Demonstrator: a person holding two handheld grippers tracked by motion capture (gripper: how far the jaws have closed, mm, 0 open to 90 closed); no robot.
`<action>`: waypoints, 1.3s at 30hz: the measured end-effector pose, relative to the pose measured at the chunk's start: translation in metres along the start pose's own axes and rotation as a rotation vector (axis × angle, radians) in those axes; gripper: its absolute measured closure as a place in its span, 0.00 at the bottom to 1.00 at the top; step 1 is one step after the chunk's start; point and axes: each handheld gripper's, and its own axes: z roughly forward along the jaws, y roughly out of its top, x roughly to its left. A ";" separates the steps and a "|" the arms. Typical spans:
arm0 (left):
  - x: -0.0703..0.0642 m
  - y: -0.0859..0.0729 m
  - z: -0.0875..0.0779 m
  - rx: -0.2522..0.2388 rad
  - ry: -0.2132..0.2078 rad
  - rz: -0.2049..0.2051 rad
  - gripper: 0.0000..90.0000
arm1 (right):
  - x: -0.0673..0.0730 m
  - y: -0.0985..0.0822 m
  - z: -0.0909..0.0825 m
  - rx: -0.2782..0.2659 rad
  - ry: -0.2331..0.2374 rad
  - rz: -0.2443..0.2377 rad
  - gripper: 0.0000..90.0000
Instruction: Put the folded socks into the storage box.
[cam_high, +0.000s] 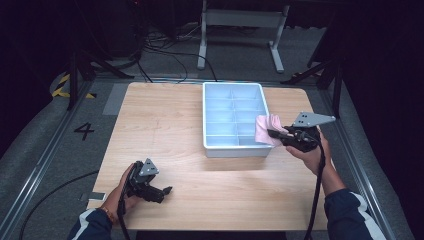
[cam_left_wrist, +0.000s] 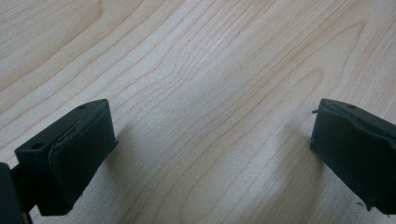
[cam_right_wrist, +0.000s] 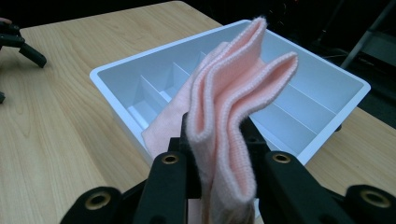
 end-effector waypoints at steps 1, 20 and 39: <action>0.000 0.000 0.000 0.000 0.000 0.000 0.00 | -0.001 0.000 0.002 0.002 0.000 0.005 0.86; 0.000 0.000 0.000 0.000 0.000 0.000 0.00 | -0.013 0.014 0.031 0.073 -0.026 -0.017 0.86; 0.000 0.000 0.000 0.000 0.000 0.000 0.00 | -0.025 0.011 0.067 0.172 -0.053 -0.028 0.86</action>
